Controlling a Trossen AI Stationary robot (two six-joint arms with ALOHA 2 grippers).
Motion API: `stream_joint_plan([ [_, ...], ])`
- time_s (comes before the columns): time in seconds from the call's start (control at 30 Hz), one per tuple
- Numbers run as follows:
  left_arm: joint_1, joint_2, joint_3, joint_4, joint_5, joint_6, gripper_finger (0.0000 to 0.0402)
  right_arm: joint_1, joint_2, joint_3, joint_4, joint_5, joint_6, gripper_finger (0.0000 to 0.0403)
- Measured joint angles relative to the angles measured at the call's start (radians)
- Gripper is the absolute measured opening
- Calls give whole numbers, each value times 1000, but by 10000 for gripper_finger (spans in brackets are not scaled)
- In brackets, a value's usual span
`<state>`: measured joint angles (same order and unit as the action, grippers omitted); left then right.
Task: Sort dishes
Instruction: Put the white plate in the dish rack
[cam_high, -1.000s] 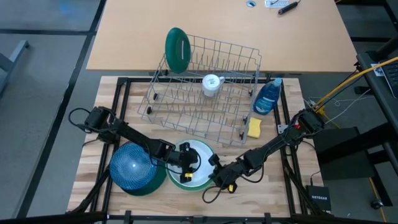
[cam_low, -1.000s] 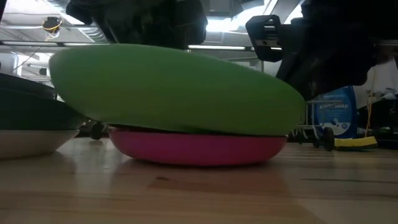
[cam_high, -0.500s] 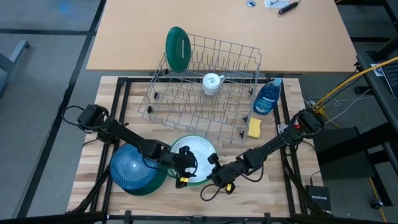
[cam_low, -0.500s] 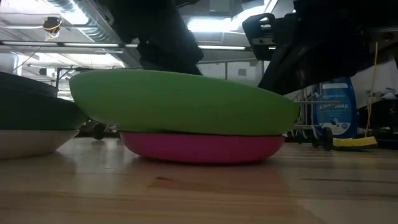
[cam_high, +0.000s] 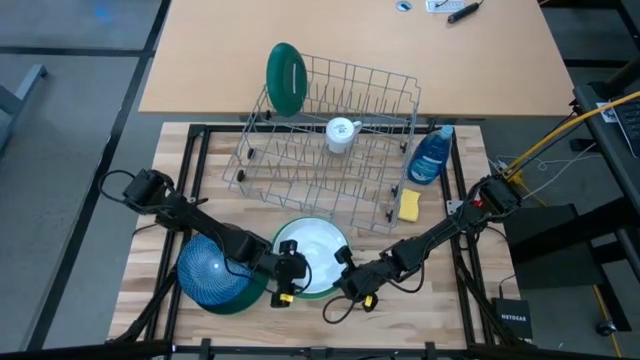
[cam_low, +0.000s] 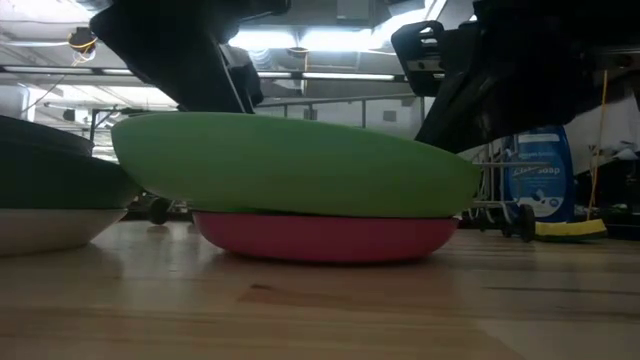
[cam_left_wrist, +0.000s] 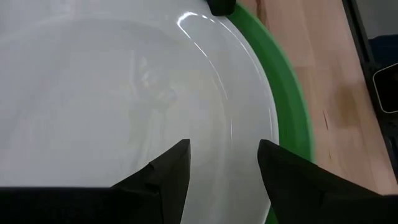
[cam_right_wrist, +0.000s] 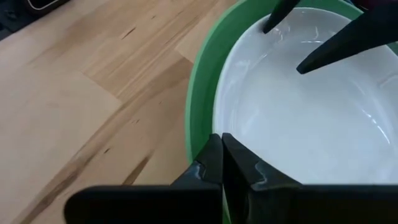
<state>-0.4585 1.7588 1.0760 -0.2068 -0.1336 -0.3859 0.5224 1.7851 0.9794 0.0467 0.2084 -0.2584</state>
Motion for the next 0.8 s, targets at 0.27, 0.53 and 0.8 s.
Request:
stream_joint_plan([
  [0.27,-20,0,0,1,-3,-1,180,0,0,1,1,1,0,0],
  [0.53,-20,-33,0,1,6,-8,180,0,-1,1,-2,1,0,1],
  [0.8,-41,-87,1,-69,6,-26,180,0,-2,2,-18,1,0,1],
])
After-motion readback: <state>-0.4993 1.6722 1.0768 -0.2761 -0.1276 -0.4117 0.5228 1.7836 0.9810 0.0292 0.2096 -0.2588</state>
